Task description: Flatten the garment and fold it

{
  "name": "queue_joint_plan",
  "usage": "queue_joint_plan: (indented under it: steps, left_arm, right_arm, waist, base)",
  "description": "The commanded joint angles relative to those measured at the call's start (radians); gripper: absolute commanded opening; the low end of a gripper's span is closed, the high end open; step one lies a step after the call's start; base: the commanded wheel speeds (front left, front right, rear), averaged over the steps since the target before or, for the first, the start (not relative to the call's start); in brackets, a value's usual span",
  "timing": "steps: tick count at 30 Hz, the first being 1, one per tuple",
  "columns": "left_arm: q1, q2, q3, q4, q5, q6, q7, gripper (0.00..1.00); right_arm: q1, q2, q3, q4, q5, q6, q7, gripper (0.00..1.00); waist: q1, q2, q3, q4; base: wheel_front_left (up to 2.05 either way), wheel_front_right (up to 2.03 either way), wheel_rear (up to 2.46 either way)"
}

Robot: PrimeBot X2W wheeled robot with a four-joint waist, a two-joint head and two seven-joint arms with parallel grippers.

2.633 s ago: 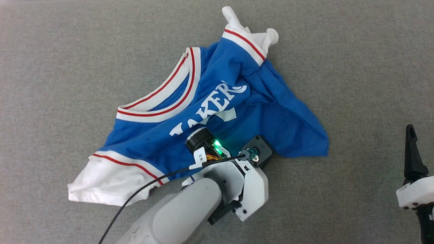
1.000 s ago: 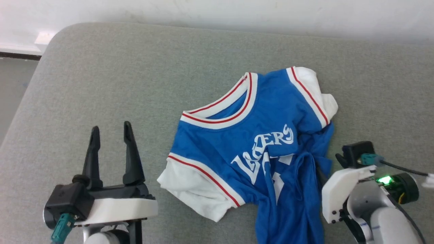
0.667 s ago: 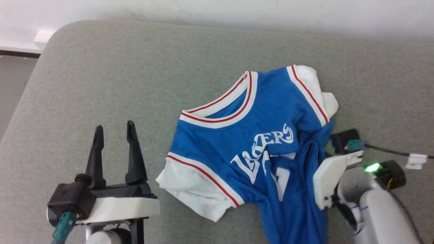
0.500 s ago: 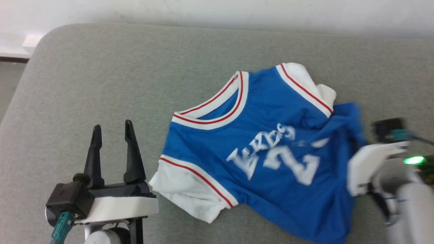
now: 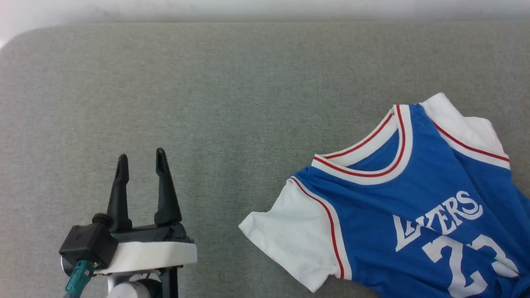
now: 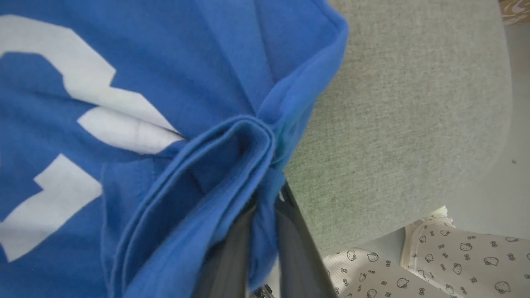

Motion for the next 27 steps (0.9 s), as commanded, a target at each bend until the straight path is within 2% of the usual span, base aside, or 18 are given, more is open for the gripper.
queue_joint_plan:
  steps: [1,2,3,7,11,15,21,27]
  left_arm:
    - [-0.015,-0.002,0.006,0.004,0.008,-0.008,-0.005,1.00]
    - [-0.018,-0.004,0.007,0.007,0.010,-0.011,-0.005,1.00]
    - [-0.020,-0.006,0.007,0.011,0.011,-0.015,-0.005,1.00]
    - [-0.024,-0.012,0.008,0.023,0.018,-0.025,-0.005,1.00]
    - [-0.016,-0.014,0.009,0.029,0.025,-0.029,-0.005,1.00]
    - [-0.005,-0.012,-0.005,0.029,0.036,-0.038,-0.005,1.00]
    - [0.029,0.004,-0.039,0.052,0.060,-0.054,-0.005,1.00]
    - [0.068,0.052,-0.080,0.070,0.076,-0.086,0.050,1.00]
  right_arm:
    - [0.007,0.007,0.005,0.013,0.007,-0.002,0.005,0.00]
    - [0.007,0.009,0.015,0.014,0.009,-0.002,-0.004,0.38]
    - [-0.002,0.009,0.024,0.014,0.021,-0.002,-0.021,1.00]
    - [-0.094,0.010,0.026,-0.028,0.053,-0.002,-0.154,1.00]
    - [-0.202,0.010,0.008,-0.134,0.064,-0.002,-0.297,1.00]
    - [-0.274,0.010,0.038,-0.218,0.079,-0.002,-0.414,1.00]
    - [-0.276,0.010,0.086,-0.175,0.126,-0.002,-0.563,1.00]
    - [-0.241,0.010,0.096,-0.113,0.143,-0.002,-0.620,1.00]
  waist:
    - [0.0000,0.0000,0.019,-0.018]
    - [0.0000,0.0000,0.021,-0.021]
    - [0.0000,0.0000,0.021,-0.023]
    - [0.0000,0.0000,0.016,-0.027]
    - [0.0000,0.0000,0.002,-0.023]
    - [0.0000,0.0000,-0.014,-0.014]
    - [0.0000,0.0000,-0.044,0.001]
    - [0.0000,0.0000,-0.057,0.012]
  base:
    - [0.00,0.00,0.00]
    - [0.00,0.00,0.00]
    - [0.00,0.00,0.00]
    - [0.00,0.00,0.00]
    - [0.00,0.00,0.00]
    - [0.00,0.00,0.00]
    - [0.00,0.00,0.00]
    - [0.00,0.00,0.00]
